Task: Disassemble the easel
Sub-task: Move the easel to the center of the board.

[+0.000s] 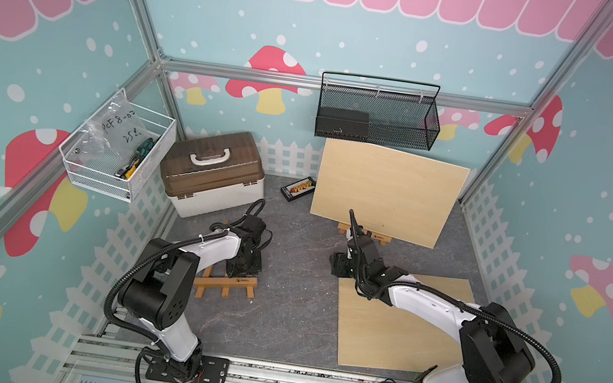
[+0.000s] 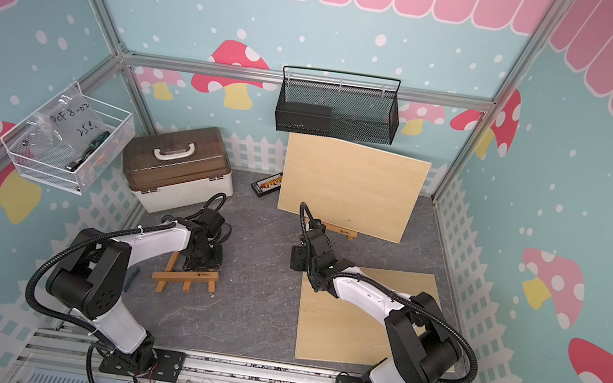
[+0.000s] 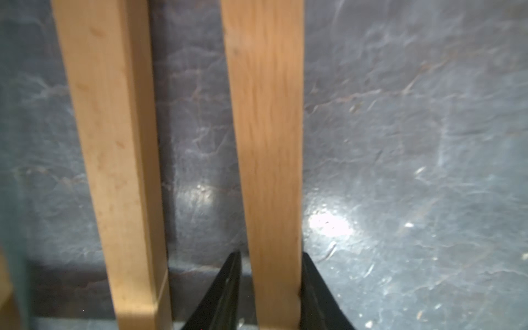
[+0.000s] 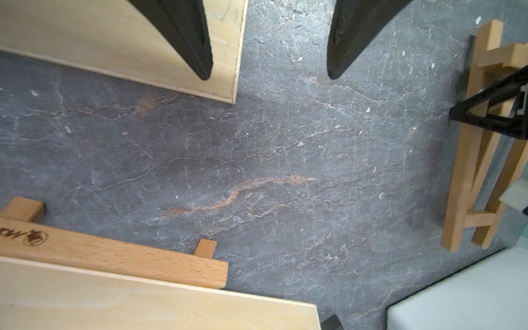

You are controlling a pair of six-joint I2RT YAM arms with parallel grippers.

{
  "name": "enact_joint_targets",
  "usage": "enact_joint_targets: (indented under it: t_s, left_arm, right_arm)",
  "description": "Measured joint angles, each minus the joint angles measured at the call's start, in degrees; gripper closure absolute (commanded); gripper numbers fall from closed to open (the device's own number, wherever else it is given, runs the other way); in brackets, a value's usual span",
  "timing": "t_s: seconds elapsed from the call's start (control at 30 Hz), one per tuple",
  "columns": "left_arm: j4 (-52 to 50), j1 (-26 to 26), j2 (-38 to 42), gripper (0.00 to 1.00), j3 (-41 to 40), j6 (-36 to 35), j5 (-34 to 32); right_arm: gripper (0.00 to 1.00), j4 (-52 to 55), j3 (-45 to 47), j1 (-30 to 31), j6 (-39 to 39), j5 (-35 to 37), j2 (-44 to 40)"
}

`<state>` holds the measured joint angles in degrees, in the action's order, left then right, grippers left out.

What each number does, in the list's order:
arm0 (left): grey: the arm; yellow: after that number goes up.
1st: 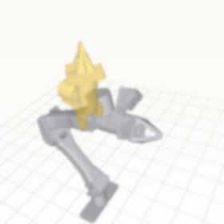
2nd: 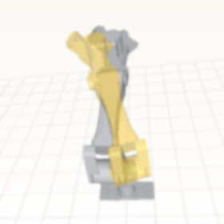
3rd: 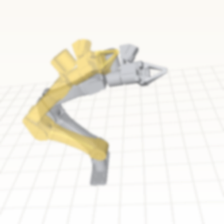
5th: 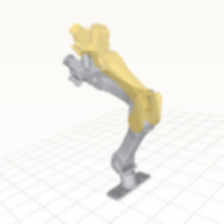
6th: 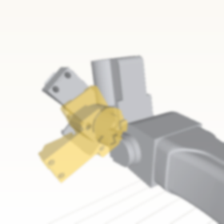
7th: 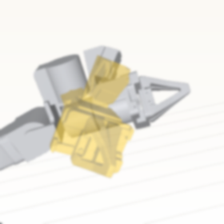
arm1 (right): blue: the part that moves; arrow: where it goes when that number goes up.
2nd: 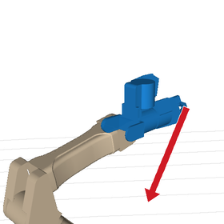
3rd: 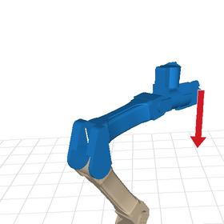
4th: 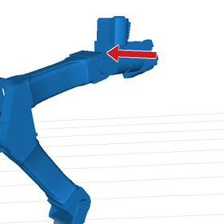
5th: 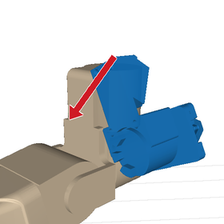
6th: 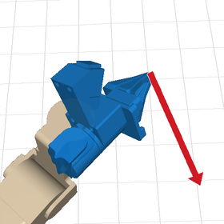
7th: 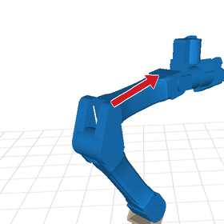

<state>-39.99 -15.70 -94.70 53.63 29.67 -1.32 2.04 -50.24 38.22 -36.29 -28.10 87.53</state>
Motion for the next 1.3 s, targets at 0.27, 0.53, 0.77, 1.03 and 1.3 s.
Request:
enact_joint_targets:
  t_s: [0.27,0.53,0.77,1.03,1.3]
  left_arm:
    - [-1.8,0.0,4.0,0.46,0.0,-0.2,0.0]
    - [-3.1,-1.2,10.8,0.31,0.1,0.0,-0.6]
    - [-3.3,-3.4,13.9,0.23,1.5,0.1,-0.3]
    - [-1.9,-3.9,16.3,0.17,1.5,0.0,2.3]
    - [-1.5,-3.9,16.7,0.16,1.5,-0.4,3.7]
  right_arm:
    - [0.27,0.0,0.0,-7.0,2.4,1.0,0.0]
    - [0.23,-5.8,-0.1,-16.7,1.6,1.5,0.7]
    - [0.1,-20.6,3.6,-20.7,-5.4,0.4,4.0]
    - [0.11,-41.6,11.1,-22.0,-18.0,0.5,10.4]
    - [0.14,-59.9,13.0,-22.0,-28.8,1.9,17.8]
